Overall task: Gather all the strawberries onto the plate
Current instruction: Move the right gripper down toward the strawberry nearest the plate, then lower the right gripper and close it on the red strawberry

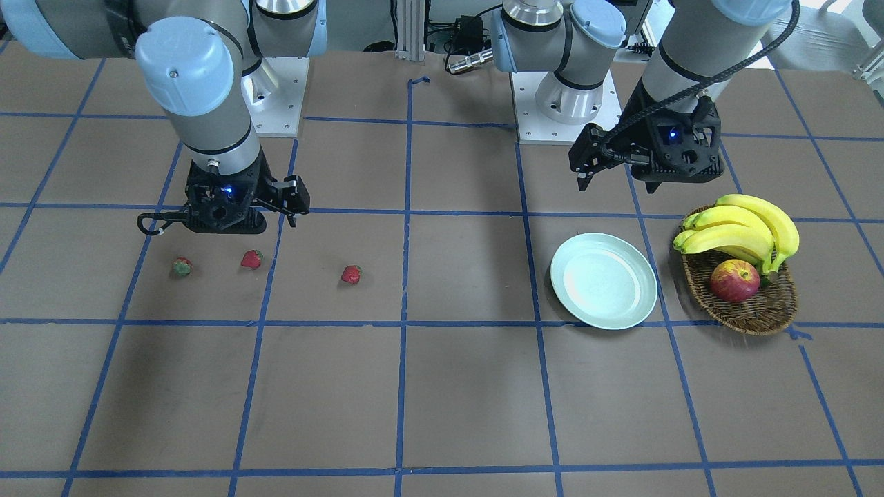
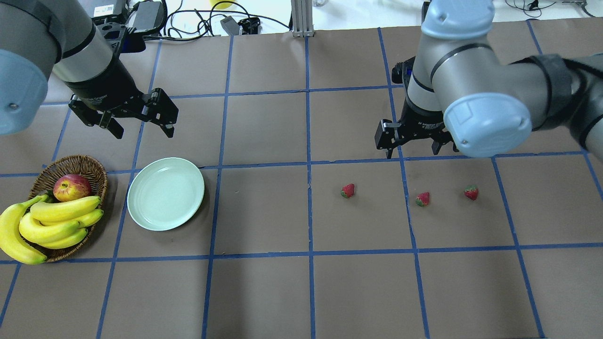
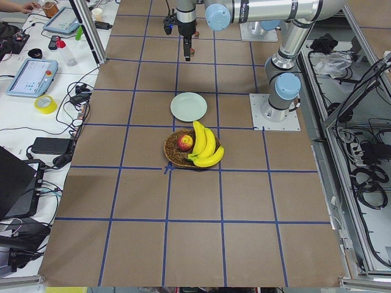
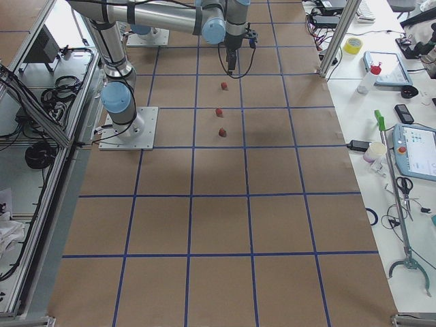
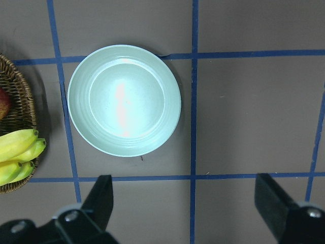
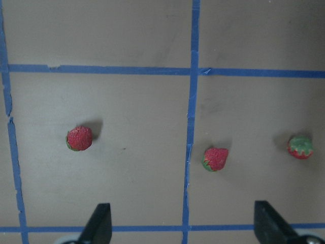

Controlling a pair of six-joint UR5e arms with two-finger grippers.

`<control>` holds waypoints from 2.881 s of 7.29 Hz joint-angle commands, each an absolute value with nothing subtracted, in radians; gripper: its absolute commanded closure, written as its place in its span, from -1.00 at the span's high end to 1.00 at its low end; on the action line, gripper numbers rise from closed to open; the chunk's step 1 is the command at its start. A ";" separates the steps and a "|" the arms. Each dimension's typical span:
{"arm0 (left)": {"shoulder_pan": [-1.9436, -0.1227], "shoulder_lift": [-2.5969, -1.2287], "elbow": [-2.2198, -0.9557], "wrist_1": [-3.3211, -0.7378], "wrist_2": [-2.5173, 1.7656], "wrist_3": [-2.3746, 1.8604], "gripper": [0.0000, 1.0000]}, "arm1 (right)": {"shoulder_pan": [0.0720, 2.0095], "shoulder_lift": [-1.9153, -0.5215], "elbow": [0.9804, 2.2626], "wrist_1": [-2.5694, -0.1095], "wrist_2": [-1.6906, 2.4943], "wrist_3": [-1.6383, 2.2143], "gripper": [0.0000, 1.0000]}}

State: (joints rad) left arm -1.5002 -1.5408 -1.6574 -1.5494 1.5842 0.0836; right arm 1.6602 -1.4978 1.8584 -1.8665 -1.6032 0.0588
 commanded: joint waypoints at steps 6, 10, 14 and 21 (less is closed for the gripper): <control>-1.500 -1.540 -1.651 -1.548 1.583 0.084 1.00 | 1.775 -1.381 2.048 -2.299 -1.545 0.271 1.00; -1.505 -1.536 -1.649 -1.546 1.578 0.084 1.00 | 1.779 -1.327 2.048 -2.397 -1.517 0.261 0.98; -1.513 -1.539 -1.658 -1.534 1.582 0.084 1.00 | 1.781 -1.217 2.040 -2.437 -1.497 0.276 0.65; -1.522 -1.551 -1.664 -1.535 1.589 0.086 1.00 | 1.807 -1.227 2.013 -2.372 -1.366 0.322 -0.64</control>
